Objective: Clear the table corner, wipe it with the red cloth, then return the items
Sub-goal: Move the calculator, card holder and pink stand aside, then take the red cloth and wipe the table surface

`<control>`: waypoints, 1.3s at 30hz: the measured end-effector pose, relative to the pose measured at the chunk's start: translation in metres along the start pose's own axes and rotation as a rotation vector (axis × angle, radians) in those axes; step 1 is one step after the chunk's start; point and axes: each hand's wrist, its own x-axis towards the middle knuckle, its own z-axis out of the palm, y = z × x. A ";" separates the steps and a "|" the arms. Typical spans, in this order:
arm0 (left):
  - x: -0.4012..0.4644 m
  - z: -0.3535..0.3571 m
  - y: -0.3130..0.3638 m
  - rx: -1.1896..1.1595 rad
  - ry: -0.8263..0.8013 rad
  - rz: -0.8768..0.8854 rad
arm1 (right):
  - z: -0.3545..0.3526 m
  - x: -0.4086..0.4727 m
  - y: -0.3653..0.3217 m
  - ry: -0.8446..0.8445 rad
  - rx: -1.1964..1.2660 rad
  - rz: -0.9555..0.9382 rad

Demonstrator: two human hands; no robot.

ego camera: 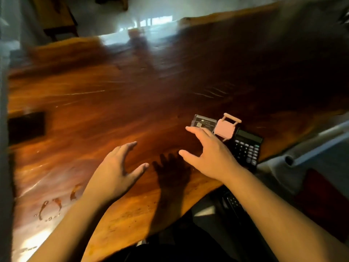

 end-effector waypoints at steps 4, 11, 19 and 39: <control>0.001 -0.025 0.013 -0.047 -0.023 0.101 | -0.012 -0.045 -0.020 0.129 0.024 0.034; 0.010 -0.019 0.096 -0.153 -0.146 0.373 | -0.057 -0.138 -0.023 0.370 -0.026 0.207; 0.004 0.044 0.211 -0.250 -0.306 0.579 | -0.097 -0.235 0.028 0.619 0.002 0.395; 0.044 0.296 0.419 -0.006 -0.564 0.470 | -0.177 -0.320 0.269 0.516 0.074 0.760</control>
